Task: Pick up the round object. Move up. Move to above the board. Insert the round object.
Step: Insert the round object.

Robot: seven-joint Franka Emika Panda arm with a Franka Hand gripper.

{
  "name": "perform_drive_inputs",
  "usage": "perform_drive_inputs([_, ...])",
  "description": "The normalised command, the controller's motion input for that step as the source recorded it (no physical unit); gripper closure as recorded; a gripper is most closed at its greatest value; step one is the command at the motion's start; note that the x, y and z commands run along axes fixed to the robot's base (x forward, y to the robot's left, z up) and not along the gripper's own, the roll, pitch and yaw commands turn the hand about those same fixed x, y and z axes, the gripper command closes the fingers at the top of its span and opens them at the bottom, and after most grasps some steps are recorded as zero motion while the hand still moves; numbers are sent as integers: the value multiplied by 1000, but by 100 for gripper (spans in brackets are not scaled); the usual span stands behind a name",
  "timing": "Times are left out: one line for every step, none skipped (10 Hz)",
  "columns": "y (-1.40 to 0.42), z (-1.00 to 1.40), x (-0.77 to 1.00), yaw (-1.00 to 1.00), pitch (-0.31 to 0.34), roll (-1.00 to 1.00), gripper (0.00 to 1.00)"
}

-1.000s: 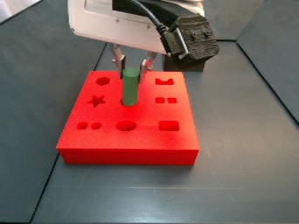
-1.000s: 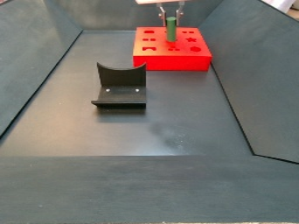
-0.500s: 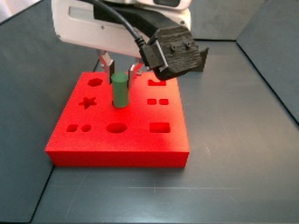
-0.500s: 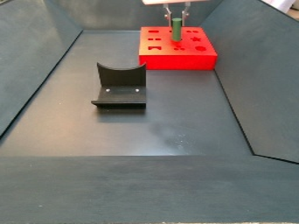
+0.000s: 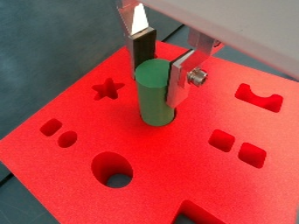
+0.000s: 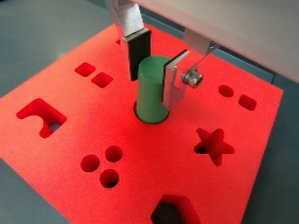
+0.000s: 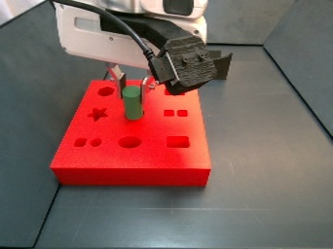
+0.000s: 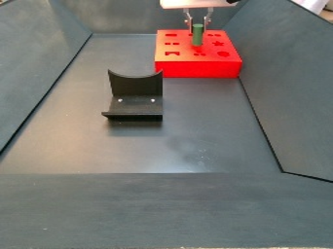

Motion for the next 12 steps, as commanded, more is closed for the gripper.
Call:
perform_drive_inputs([-117,-680,-114,0,-34,146,100])
perform_drive_inputs([-123,-1000,-117,0,-14,154,100])
perform_drive_inputs([-100,-1000,-94,0,-7,117,100])
perform_drive_inputs([0,-1000,0,-26,0,1,100])
perform_drive_inputs([0,-1000,0,-31,0,0,100])
perform_drive_inputs([0,-91,0,-31,-23,-60,100])
perform_drive_inputs([0,0,0,0,0,6,100])
perform_drive_inputs([0,-54,-80,0,-39,0,100])
perform_drive_inputs([0,-183,0,0,-117,0,100])
perform_drive_inputs([-31,-83,0,0,0,0,100])
perform_drive_inputs([-283,-260,-31,29,-16,80,100])
perform_drive_inputs([-249,-260,-23,23,-13,64,100])
